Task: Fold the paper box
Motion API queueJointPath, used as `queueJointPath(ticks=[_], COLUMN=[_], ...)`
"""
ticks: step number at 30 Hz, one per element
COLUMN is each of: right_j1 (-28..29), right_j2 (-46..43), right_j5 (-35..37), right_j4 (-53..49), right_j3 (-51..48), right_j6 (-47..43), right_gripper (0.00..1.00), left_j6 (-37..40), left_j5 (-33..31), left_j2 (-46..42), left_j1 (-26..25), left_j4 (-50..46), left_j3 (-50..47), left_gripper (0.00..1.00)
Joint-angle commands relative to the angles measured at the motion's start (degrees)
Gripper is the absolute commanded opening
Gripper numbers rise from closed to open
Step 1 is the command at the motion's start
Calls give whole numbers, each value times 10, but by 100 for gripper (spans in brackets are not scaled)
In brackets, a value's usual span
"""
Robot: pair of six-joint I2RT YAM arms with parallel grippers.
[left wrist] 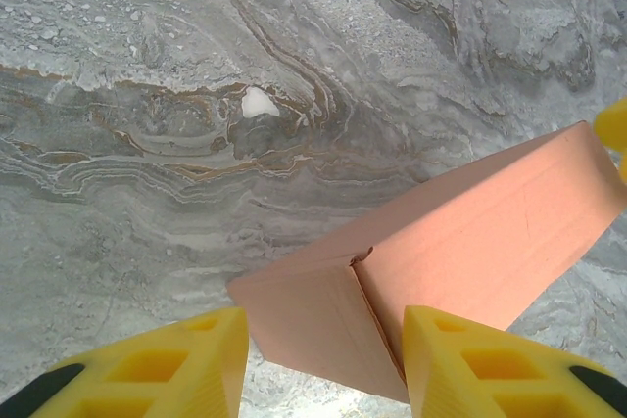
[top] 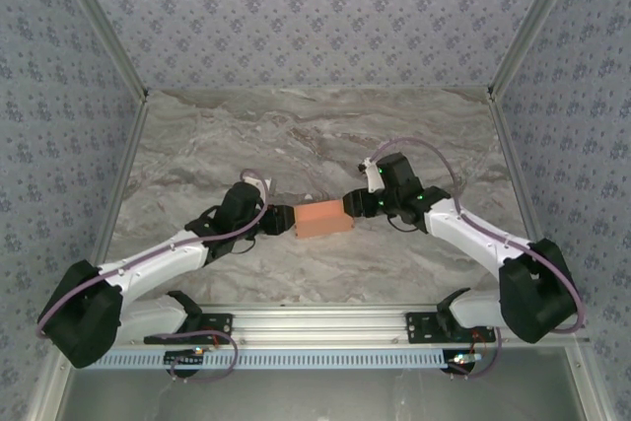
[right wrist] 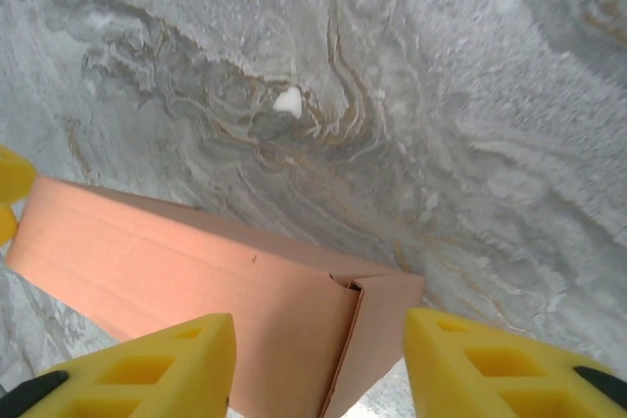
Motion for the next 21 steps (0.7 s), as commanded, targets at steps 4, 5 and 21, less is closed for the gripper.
queueJointPath(ticks=[4, 5, 21], right_j1=[-18, -22, -21], right_j2=[30, 32, 57], right_j5=[-41, -42, -51], right_j4=[27, 30, 108], right_j3=[-27, -34, -111], right_j6=[0, 0, 42], right_gripper=[40, 38, 24], left_j6=[15, 16, 13], left_j5=[-13, -15, -28], left_j2=[11, 13, 81], left_j1=[3, 4, 4], left_j4=[-50, -48, 0], left_j3=[-3, -4, -18], left_gripper=[45, 45, 45])
